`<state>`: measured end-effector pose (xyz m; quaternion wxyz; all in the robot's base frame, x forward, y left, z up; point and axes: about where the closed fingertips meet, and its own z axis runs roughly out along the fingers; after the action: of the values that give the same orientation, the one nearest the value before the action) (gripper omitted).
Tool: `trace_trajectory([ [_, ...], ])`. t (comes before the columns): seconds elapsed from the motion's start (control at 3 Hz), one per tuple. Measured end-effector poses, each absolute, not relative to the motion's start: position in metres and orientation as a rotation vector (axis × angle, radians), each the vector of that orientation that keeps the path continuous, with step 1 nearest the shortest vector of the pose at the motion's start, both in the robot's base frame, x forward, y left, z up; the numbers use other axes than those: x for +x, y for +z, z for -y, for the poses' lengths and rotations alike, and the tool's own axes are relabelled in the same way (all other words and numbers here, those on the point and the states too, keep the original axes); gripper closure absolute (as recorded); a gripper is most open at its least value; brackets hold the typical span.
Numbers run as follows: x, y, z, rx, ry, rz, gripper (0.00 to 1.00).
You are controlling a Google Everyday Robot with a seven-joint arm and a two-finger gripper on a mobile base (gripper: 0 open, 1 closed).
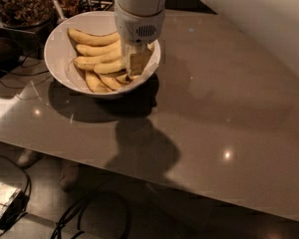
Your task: Pick banana from white bowl
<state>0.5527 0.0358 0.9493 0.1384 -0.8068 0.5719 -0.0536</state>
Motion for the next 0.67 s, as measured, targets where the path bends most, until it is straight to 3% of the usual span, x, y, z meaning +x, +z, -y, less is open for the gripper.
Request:
trace_trajectory([
  [0.67, 0.499, 0.968, -0.011, -2.189, -0.027, -1.549, 1.0],
])
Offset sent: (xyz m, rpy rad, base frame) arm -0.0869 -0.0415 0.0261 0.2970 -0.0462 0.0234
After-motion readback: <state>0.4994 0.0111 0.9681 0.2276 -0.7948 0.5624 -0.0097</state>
